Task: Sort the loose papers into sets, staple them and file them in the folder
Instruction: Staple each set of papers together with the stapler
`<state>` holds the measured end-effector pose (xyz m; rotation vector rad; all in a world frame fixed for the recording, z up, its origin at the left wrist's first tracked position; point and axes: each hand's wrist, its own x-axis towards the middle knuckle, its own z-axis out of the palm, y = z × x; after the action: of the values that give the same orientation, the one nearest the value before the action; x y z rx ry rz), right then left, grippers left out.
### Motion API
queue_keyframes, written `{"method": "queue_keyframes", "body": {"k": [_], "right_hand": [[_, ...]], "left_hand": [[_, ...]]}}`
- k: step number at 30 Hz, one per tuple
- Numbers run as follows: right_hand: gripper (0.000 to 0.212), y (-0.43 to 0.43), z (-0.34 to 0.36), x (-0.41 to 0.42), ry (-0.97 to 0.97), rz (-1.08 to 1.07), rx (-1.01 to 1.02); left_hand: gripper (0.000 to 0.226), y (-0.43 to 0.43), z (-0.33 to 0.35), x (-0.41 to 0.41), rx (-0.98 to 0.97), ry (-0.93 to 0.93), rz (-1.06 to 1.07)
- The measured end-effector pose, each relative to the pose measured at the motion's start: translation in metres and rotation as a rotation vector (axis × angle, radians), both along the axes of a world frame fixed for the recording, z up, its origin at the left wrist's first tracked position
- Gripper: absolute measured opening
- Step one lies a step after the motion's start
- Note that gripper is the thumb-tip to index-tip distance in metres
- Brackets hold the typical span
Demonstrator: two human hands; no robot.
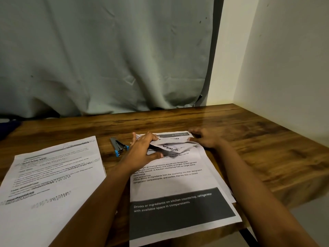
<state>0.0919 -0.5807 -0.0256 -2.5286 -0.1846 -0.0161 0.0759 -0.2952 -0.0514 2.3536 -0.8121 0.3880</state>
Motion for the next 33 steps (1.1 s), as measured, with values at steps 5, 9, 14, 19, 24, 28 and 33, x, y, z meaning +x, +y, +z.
{"method": "queue_keyframes", "body": {"k": [5, 9, 14, 19, 24, 28, 33], "right_hand": [[0.054, 0.002, -0.001, 0.0, -0.034, -0.013, -0.036], [0.057, 0.004, -0.001, 0.001, -0.03, -0.018, 0.033], [0.051, 0.004, -0.001, -0.001, -0.074, 0.002, 0.068], [0.051, 0.013, 0.003, -0.01, -0.046, -0.054, 0.618], [0.061, 0.02, 0.011, -0.01, -0.051, -0.139, 0.98], [0.055, 0.02, 0.015, -0.011, -0.043, -0.18, 1.08], [0.043, 0.018, 0.013, -0.008, -0.047, -0.183, 1.126]], "left_hand": [[0.047, 0.0, 0.0, 0.0, -0.013, 0.027, -0.003], [0.046, 0.0, 0.0, -0.001, -0.016, 0.028, -0.007], [0.043, 0.0, 0.0, -0.001, -0.017, 0.028, -0.001], [0.046, 0.0, 0.0, -0.002, -0.011, 0.021, 0.008], [0.047, -0.001, 0.002, -0.003, -0.022, 0.012, 0.005], [0.048, -0.001, 0.003, -0.003, -0.03, 0.008, 0.002], [0.05, -0.001, 0.003, -0.003, -0.024, 0.005, 0.003]]}}
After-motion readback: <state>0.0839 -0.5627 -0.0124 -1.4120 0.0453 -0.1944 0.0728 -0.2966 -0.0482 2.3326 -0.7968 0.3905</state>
